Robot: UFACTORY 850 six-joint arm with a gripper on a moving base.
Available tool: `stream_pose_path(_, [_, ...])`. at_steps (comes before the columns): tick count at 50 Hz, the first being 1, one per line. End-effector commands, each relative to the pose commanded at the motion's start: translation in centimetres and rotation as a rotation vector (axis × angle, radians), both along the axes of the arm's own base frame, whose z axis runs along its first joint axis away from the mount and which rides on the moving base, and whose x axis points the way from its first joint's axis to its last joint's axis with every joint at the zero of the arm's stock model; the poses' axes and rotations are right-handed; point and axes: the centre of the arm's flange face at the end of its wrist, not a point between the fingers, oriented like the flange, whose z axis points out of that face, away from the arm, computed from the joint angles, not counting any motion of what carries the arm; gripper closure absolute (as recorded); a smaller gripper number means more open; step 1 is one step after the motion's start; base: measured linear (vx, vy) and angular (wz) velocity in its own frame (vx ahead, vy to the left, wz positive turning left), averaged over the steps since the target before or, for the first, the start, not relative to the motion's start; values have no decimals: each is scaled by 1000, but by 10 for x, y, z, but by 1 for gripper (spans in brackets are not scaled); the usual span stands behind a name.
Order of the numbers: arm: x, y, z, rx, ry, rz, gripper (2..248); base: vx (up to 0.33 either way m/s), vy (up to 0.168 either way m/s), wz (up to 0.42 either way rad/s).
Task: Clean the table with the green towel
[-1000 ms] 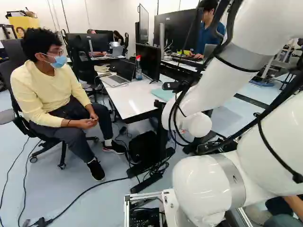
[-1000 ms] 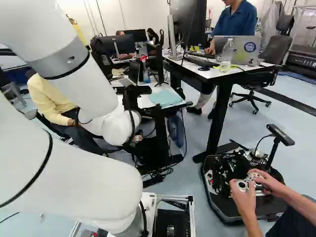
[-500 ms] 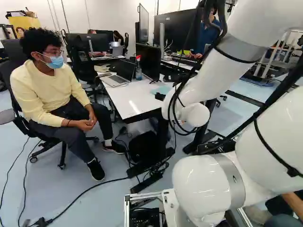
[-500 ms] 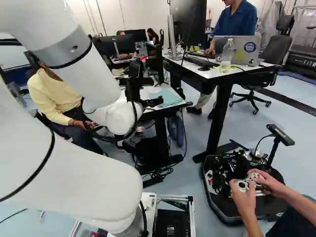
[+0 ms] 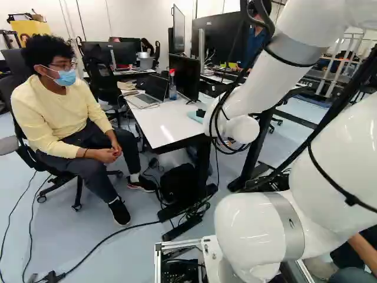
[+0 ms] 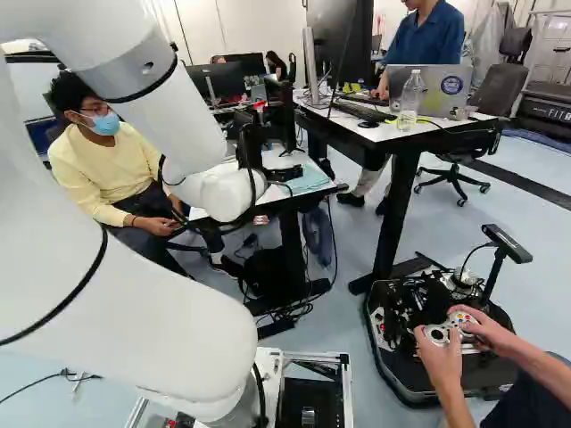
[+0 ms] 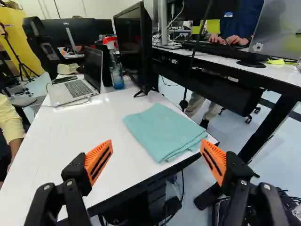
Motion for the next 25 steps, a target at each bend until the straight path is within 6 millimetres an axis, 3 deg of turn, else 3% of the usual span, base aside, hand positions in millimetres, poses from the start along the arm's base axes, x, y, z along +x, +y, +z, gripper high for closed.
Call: stream_pose_path(25, [43, -21, 20, 5, 47, -43, 3, 0, 0, 0])
